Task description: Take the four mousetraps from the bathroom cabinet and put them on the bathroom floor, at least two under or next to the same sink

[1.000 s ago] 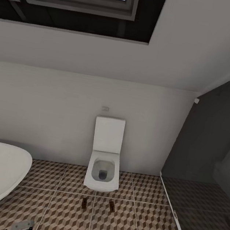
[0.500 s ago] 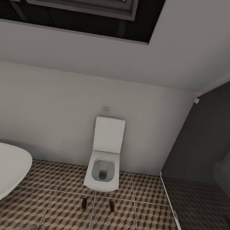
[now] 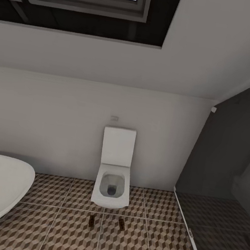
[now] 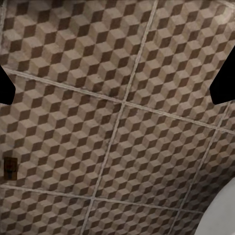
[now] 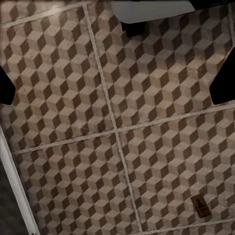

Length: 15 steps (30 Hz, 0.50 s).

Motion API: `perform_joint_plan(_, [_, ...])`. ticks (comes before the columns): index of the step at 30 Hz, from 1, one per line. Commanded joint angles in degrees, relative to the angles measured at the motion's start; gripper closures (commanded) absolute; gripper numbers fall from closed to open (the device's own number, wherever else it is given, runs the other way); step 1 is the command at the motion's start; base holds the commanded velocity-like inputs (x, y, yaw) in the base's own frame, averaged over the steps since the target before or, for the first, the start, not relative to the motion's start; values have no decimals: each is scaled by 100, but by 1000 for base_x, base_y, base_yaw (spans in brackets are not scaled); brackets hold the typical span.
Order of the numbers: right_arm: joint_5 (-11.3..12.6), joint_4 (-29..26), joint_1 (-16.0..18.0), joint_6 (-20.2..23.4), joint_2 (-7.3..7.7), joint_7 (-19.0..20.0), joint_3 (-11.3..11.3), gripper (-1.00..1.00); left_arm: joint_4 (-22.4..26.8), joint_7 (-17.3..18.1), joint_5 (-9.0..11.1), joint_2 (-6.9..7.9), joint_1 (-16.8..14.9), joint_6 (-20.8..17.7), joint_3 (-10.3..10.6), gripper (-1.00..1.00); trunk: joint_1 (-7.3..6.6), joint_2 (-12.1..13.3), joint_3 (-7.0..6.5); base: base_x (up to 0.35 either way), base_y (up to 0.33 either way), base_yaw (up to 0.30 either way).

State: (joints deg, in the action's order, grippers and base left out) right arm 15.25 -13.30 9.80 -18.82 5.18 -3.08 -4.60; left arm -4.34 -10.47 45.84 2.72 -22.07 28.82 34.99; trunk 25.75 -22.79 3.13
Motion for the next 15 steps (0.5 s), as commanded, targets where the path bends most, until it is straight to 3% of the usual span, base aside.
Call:
perform_joint_plan(1, [37,-5,5,26,15,-45,-49,-100,-13,-30,-18,-2,-2,15,39,-100,4,-13,13,0,0,0])
perform_joint_plan(15, [47,-13,5,-47,-13,-61,-65,-100,-7,-32,-22,-7,25,3,60,-100,4,-13,13,0,0,0])
